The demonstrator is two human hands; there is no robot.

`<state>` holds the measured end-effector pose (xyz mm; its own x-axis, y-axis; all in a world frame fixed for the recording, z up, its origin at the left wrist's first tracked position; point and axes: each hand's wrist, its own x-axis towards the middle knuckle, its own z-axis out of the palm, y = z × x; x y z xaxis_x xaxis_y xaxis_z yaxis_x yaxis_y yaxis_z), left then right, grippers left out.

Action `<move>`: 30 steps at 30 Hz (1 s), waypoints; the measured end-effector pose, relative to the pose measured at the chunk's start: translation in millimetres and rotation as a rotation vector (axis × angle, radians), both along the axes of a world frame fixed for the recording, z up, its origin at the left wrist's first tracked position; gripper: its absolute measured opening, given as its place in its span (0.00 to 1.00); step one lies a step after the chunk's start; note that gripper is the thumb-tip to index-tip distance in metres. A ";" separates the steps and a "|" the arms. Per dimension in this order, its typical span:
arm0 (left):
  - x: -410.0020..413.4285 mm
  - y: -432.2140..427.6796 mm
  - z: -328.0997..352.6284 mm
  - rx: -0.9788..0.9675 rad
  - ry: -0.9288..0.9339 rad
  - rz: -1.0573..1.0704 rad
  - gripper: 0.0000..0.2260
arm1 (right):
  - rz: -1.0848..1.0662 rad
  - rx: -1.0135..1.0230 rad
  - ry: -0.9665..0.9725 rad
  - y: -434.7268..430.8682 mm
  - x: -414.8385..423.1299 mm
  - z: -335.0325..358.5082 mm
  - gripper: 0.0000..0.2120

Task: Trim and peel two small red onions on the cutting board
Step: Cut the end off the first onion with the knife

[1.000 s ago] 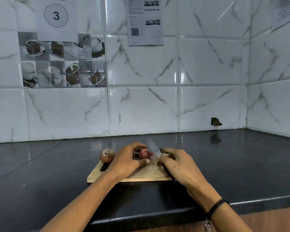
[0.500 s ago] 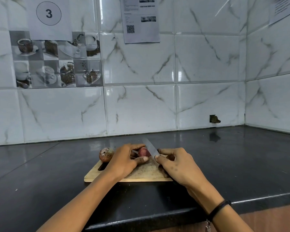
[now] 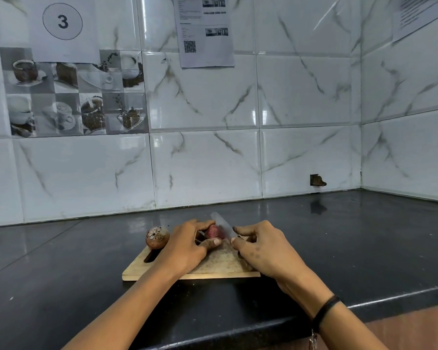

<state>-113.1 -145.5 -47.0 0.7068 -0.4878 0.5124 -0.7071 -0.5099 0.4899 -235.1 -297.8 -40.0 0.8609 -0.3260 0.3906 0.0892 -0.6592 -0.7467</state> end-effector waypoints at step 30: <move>-5.7 -11.2 7.1 0.116 -0.008 0.084 0.22 | -0.062 -0.339 0.201 11.0 -1.3 18.4 0.11</move>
